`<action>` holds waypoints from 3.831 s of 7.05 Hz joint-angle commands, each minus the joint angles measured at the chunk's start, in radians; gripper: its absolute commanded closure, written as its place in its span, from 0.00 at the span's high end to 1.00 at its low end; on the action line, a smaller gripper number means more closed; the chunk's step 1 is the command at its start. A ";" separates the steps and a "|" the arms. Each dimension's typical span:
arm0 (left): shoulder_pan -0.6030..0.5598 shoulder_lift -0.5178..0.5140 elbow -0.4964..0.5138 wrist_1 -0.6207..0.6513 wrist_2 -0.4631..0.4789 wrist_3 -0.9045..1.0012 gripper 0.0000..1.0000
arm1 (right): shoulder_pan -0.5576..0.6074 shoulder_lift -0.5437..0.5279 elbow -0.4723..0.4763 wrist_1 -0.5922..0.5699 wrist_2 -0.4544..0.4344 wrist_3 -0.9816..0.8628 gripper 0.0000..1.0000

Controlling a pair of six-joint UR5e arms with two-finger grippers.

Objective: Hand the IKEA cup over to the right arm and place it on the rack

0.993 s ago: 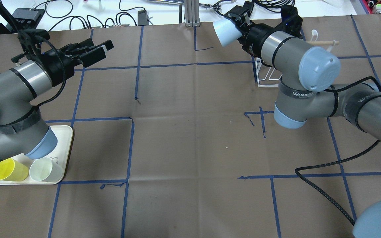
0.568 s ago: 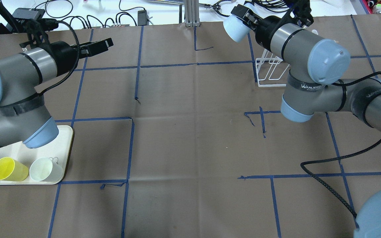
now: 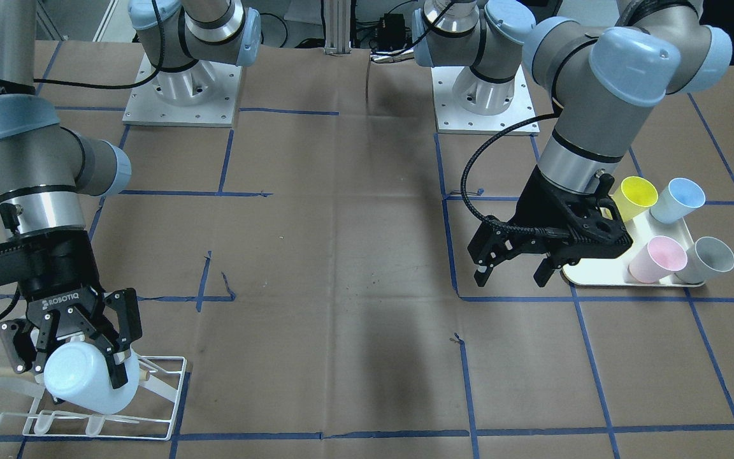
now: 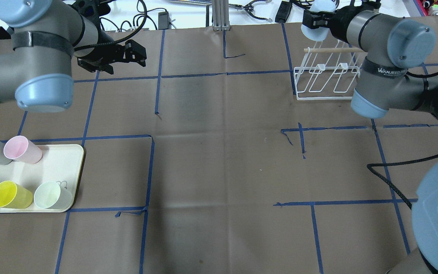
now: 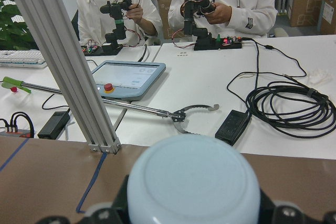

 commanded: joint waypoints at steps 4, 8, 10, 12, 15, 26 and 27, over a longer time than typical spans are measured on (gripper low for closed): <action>-0.029 0.079 0.140 -0.464 0.150 -0.011 0.99 | -0.028 0.145 -0.142 -0.002 0.005 -0.069 0.13; -0.022 0.168 0.038 -0.470 0.147 -0.001 1.00 | -0.037 0.185 -0.119 -0.048 0.002 -0.078 0.13; 0.033 0.251 -0.065 -0.473 0.151 0.074 1.00 | -0.036 0.182 -0.085 -0.062 0.002 -0.080 0.13; 0.176 0.341 -0.141 -0.516 0.148 0.274 1.00 | -0.036 0.186 -0.084 -0.060 0.002 -0.075 0.23; 0.432 0.484 -0.327 -0.513 0.151 0.511 1.00 | -0.034 0.185 -0.084 -0.054 0.000 -0.064 1.00; 0.541 0.279 -0.597 -0.095 0.161 0.572 0.98 | 0.051 -0.137 -0.020 0.126 0.002 -0.060 1.00; 0.541 0.250 -0.635 -0.012 0.221 0.569 0.97 | 0.071 -0.192 0.033 0.126 0.012 -0.031 1.00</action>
